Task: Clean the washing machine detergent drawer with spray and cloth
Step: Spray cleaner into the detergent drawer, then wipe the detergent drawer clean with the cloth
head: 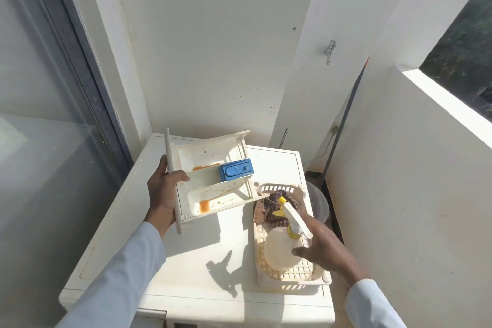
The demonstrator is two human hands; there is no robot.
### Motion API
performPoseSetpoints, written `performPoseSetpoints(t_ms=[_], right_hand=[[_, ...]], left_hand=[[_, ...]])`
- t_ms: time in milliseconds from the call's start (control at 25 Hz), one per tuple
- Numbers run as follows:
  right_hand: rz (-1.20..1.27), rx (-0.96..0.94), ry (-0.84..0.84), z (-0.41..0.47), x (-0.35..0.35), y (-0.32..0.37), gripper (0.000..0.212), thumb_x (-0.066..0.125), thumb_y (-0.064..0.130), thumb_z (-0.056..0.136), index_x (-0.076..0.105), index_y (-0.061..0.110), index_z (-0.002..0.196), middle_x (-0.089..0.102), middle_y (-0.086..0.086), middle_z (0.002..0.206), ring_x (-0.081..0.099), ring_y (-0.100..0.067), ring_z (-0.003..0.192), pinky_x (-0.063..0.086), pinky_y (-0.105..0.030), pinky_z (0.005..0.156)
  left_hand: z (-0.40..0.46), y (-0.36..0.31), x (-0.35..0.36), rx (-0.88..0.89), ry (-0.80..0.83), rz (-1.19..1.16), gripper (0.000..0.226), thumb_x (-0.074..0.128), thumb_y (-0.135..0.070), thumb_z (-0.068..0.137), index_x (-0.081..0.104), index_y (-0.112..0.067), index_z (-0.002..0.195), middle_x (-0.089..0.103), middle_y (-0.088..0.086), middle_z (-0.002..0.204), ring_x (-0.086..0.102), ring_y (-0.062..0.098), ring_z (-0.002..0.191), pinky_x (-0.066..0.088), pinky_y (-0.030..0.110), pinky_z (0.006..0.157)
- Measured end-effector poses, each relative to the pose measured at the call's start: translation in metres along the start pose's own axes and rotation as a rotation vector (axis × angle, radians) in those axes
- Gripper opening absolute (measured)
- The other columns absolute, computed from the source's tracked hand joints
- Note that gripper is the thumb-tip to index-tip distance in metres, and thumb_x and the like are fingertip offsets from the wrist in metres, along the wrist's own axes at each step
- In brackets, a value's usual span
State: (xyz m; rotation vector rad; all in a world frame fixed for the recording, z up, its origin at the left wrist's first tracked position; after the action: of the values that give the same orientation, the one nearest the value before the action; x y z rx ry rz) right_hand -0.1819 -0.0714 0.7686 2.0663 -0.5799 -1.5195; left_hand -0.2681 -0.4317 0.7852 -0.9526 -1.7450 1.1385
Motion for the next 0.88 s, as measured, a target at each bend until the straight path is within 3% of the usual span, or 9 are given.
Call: performPoseSetpoints(t_ms=[80,160,240,440,560,640,720,800,880], right_hand=[[-0.266,0.031,-0.137,0.008,-0.039,-0.004,0.057,0.077,0.004,0.085,0.064,0.022,0.137,0.065,0.007,0.134,0.065,-0.019,0.119,0.054,-0.02,0.083],[-0.206,0.072,-0.321,0.026,-0.073,-0.007,0.042,0.073,0.0,0.087,0.07,0.013,0.127,0.074,-0.002,0.121,0.072,-0.02,0.104,0.048,-0.007,0.067],[-0.167,0.065,-0.379,0.055,-0.078,-0.006,0.034,0.074,0.003,0.088,0.073,0.01,0.121,0.076,-0.005,0.113,0.072,-0.017,0.091,0.043,-0.004,0.061],[-0.433,0.027,-0.048,0.112,0.003,-0.018,0.03,0.074,0.024,0.091,0.072,0.016,0.12,0.071,-0.006,0.119,0.072,-0.025,0.095,0.061,-0.026,0.073],[-0.499,0.034,-0.111,0.121,0.008,-0.019,0.019,0.07,0.021,0.093,0.075,0.012,0.109,0.072,-0.008,0.112,0.072,-0.025,0.091,0.061,-0.03,0.075],[-0.296,0.108,-0.205,0.118,-0.01,-0.018,0.014,0.069,0.022,0.092,0.074,0.009,0.097,0.072,-0.006,0.094,0.068,-0.023,0.079,0.052,-0.023,0.063],[0.077,0.193,-0.329,0.112,-0.042,-0.02,0.017,0.066,0.025,0.093,0.069,0.009,0.088,0.069,-0.006,0.083,0.068,-0.026,0.08,0.052,-0.025,0.062],[0.47,0.24,-0.374,0.11,-0.067,-0.024,0.018,0.06,0.027,0.097,0.066,0.01,0.099,0.069,-0.008,0.093,0.068,-0.028,0.094,0.06,-0.039,0.077],[0.458,0.294,-0.26,0.112,-0.071,-0.024,0.024,0.054,0.032,0.101,0.06,0.015,0.117,0.067,-0.002,0.105,0.065,-0.026,0.101,0.061,-0.044,0.082]], left_hand=[[0.002,0.0,0.004,0.006,0.006,0.012,0.056,0.063,-0.009,0.061,0.071,-0.024,0.114,0.073,0.004,0.1,0.066,0.03,0.086,0.054,0.038,0.076],[0.006,0.003,0.008,0.009,-0.001,-0.009,0.05,0.062,-0.004,0.065,0.072,-0.025,0.109,0.073,0.0,0.091,0.064,0.028,0.082,0.052,0.034,0.072],[0.009,0.006,0.013,0.004,-0.006,-0.018,0.046,0.06,0.004,0.073,0.072,-0.024,0.106,0.071,-0.001,0.087,0.062,0.029,0.081,0.051,0.032,0.069],[0.014,0.016,0.011,-0.022,-0.012,-0.012,0.044,0.059,0.006,0.078,0.074,-0.028,0.103,0.071,0.0,0.089,0.063,0.029,0.083,0.051,0.035,0.075],[0.015,0.015,0.001,-0.011,-0.031,-0.001,0.051,0.06,0.005,0.079,0.073,-0.026,0.116,0.073,0.001,0.093,0.066,0.027,0.083,0.055,0.033,0.072],[0.016,0.013,-0.006,-0.002,-0.033,-0.01,0.055,0.061,0.004,0.078,0.072,-0.024,0.124,0.074,0.001,0.098,0.068,0.026,0.085,0.056,0.033,0.072],[0.019,0.01,-0.012,0.004,-0.044,-0.017,0.059,0.061,0.003,0.077,0.071,-0.024,0.129,0.074,0.002,0.101,0.069,0.027,0.087,0.056,0.035,0.074],[0.019,0.006,-0.015,0.014,-0.06,-0.031,0.059,0.059,0.006,0.077,0.07,-0.02,0.129,0.073,0.002,0.1,0.067,0.027,0.086,0.055,0.033,0.072],[0.018,0.004,-0.013,0.019,-0.059,-0.036,0.057,0.06,0.005,0.077,0.069,-0.019,0.127,0.073,0.003,0.1,0.067,0.026,0.086,0.055,0.032,0.069]])
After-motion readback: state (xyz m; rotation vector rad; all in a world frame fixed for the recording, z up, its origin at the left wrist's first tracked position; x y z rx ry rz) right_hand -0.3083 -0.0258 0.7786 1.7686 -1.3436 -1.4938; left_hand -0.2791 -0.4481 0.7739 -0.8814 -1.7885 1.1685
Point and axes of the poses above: each hand's wrist, its own z-axis towards the middle knuckle, its own x-axis out of the palm, y = z × x, the point moved 9 cm from there along z, towards the middle knuckle
